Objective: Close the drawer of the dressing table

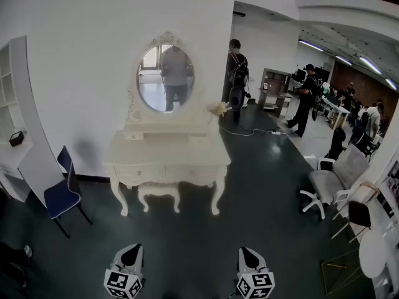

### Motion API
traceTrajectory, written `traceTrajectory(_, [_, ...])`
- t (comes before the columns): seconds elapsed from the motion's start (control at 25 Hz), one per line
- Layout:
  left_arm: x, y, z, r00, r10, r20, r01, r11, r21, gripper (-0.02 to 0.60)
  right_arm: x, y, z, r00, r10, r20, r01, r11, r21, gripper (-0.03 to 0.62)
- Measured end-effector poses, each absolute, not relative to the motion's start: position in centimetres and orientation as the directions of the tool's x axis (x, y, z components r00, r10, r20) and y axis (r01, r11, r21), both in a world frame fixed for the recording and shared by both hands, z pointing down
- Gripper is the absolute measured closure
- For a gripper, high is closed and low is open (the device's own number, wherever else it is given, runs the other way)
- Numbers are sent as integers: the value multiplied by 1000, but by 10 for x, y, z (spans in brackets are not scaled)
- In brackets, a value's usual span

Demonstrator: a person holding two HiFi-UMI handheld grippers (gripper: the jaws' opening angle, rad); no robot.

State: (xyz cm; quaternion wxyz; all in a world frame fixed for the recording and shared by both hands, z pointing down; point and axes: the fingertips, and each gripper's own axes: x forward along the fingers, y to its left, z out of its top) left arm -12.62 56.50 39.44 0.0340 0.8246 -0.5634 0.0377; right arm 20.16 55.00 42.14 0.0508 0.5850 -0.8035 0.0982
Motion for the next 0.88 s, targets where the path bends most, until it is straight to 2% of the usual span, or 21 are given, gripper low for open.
traceTrajectory(0.88, [-131,570,392,383,-917,108,-923,-386,-7,583,181,555,412,-308,-937,166,-951,299,-79,588])
